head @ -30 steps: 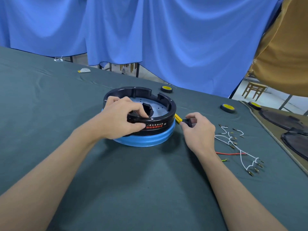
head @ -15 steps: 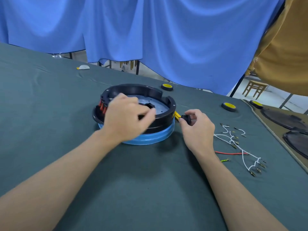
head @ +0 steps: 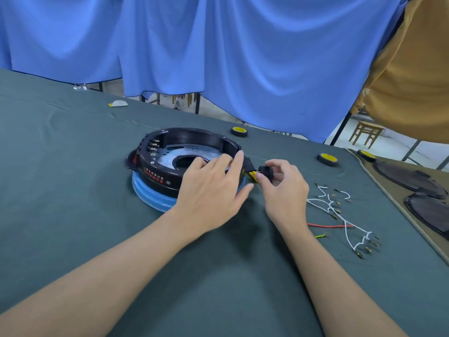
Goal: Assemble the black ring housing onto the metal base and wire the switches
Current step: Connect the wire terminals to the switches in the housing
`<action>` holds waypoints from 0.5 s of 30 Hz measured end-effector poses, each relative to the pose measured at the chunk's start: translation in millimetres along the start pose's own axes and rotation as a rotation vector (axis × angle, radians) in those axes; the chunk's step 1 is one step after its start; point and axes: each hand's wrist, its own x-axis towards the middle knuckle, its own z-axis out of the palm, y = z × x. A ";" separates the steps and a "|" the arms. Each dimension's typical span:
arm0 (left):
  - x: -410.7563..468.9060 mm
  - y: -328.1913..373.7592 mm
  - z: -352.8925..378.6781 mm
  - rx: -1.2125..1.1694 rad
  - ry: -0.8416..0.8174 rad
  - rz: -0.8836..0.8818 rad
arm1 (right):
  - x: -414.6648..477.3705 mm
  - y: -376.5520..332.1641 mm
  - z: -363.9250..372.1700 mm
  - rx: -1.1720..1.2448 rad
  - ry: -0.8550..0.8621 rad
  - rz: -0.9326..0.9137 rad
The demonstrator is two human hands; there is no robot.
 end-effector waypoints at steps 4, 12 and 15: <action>-0.1 -10.9 -2.4 -0.112 0.031 -0.022 | 0.6 -0.6 -1.4 -0.010 -0.010 -0.029; -1.0 -56.8 -11.5 -0.313 0.191 -0.283 | -1.3 -3.5 -1.3 0.038 -0.024 -0.107; -0.6 -56.1 -13.4 -0.280 0.239 -0.272 | -4.4 -4.1 0.5 -0.030 -0.012 -0.264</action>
